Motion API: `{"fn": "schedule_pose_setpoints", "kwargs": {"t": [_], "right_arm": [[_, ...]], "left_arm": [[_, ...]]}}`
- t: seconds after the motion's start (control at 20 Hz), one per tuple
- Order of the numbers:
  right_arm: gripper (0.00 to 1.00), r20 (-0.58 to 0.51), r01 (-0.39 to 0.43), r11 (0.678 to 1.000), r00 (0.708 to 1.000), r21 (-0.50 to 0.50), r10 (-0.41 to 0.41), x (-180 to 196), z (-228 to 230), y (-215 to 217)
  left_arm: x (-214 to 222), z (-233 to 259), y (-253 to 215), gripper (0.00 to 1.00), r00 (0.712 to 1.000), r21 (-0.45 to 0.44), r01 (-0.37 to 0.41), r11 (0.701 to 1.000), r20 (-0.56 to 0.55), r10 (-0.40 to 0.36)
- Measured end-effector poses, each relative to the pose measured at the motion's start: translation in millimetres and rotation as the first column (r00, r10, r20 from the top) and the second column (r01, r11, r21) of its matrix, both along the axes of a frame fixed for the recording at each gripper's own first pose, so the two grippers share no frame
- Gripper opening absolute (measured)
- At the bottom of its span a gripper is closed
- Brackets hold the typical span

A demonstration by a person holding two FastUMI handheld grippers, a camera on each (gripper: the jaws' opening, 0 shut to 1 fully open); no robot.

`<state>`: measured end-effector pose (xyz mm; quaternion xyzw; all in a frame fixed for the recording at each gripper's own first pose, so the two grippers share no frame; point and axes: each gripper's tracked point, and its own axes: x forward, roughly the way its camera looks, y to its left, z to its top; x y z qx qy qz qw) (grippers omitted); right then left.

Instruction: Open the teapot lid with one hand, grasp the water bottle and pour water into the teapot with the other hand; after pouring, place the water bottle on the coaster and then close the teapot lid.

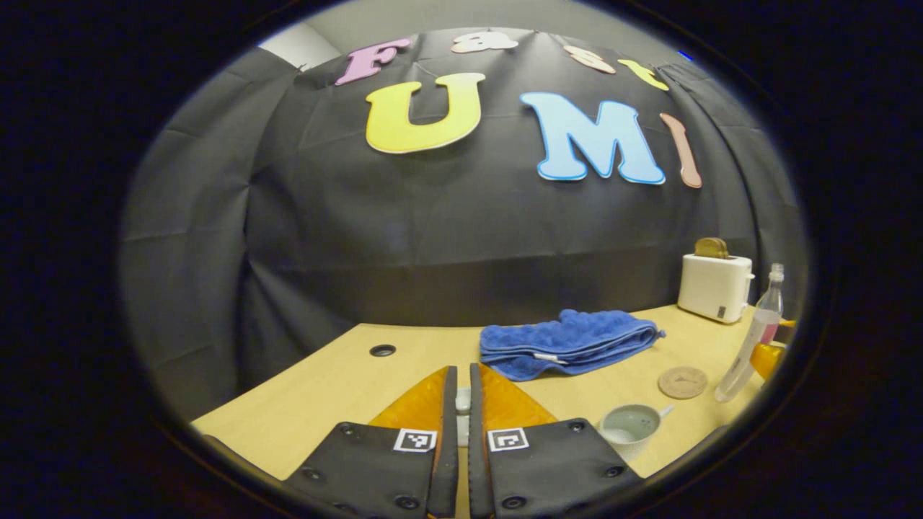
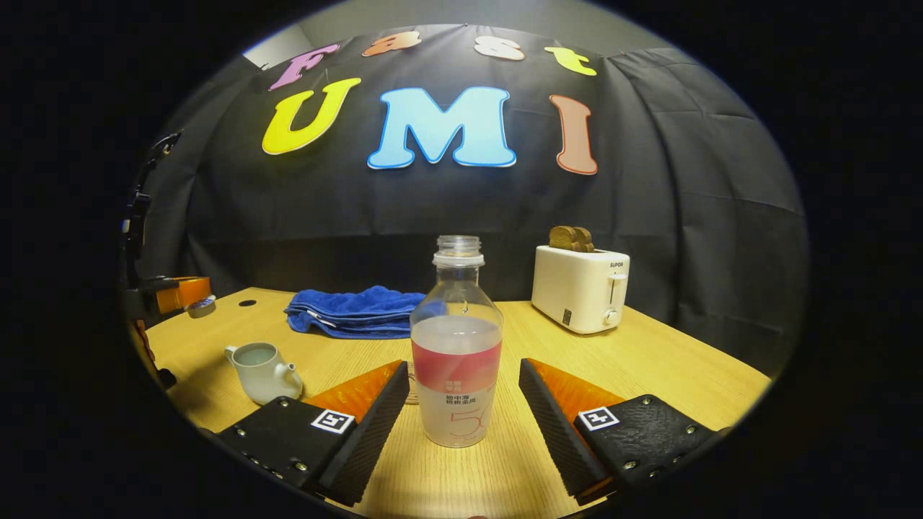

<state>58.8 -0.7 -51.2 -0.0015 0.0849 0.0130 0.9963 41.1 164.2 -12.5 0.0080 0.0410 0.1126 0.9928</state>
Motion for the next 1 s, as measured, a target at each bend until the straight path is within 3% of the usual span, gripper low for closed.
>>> {"fn": "schedule_pose_setpoints", "kwargs": {"t": [0.2,0.3,0.35,0.45,0.65,0.8,1.0], "right_arm": [[0.96,-0.044,0.006,0.999,0.999,-0.04,-0.008,10,-13,1],[0.91,-0.063,-0.001,0.997,0.998,-0.073,-0.004,15,-17,3],[0.84,-0.06,-0.002,0.996,0.998,-0.085,-0.003,15,-17,4],[0.82,-0.055,-0.005,0.993,0.999,-0.116,-0.002,16,-16,6],[0.78,-0.014,0.005,0.957,1.0,-0.29,-0.01,21,-1,13],[0.78,0.062,0.035,0.877,0.998,-0.48,-0.006,26,18,21],[0.77,0.154,0.099,0.688,0.988,-0.718,0.018,29,37,33]], "left_arm": [[-5,-15,36,0.12,0.999,-0.022,-0.04,0.999,-0.028,0.04],[-8,-20,47,0.12,0.998,-0.022,-0.052,0.998,-0.042,0.051],[-9,-22,51,0.12,0.998,-0.023,-0.057,0.998,-0.042,0.056],[-12,-23,60,0.12,0.997,-0.027,-0.067,0.997,-0.045,0.066],[-16,-24,72,0.12,0.996,-0.029,-0.076,0.997,-0.049,0.074],[-18,-24,77,0.12,0.996,-0.032,-0.079,0.996,-0.048,0.077],[-21,-26,82,0.12,0.996,-0.031,-0.077,0.997,-0.052,0.075]]}}
